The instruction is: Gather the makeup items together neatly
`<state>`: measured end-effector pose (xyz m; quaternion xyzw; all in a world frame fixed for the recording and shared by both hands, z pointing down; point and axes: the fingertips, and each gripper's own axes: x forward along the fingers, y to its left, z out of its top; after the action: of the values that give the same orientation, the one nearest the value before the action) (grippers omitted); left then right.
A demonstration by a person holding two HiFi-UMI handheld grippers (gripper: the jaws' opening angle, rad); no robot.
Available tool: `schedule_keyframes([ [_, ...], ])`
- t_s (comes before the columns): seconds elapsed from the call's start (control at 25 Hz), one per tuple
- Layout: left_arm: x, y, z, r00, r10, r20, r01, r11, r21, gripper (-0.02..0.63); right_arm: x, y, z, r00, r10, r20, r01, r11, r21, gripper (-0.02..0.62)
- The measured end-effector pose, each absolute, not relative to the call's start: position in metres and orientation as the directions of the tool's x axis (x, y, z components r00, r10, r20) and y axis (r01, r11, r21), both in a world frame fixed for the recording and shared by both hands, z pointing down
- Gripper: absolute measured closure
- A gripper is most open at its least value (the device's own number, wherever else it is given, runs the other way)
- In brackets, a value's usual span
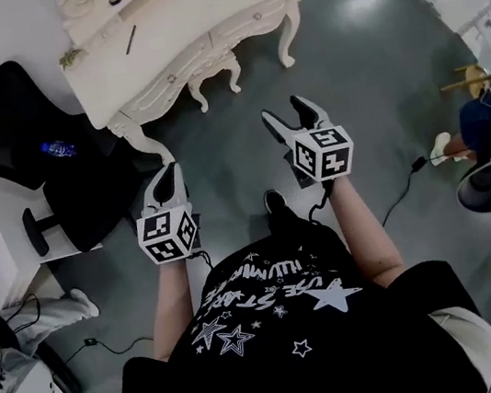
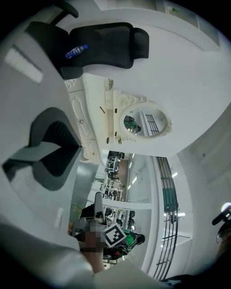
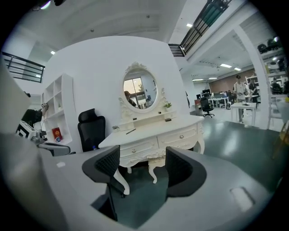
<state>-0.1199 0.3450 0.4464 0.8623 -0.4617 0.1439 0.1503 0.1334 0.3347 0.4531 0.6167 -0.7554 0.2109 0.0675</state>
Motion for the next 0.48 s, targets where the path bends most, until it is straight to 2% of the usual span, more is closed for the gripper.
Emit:
schedule_keyframes([
  [0.48,-0.052,0.271,0.439,0.418,-0.83,0.369,-0.908,-0.4,0.129,0.606,0.194,0.232,0.457,-0.365,-0.85,0.38,-0.927,0.297,-0.227,0.262],
])
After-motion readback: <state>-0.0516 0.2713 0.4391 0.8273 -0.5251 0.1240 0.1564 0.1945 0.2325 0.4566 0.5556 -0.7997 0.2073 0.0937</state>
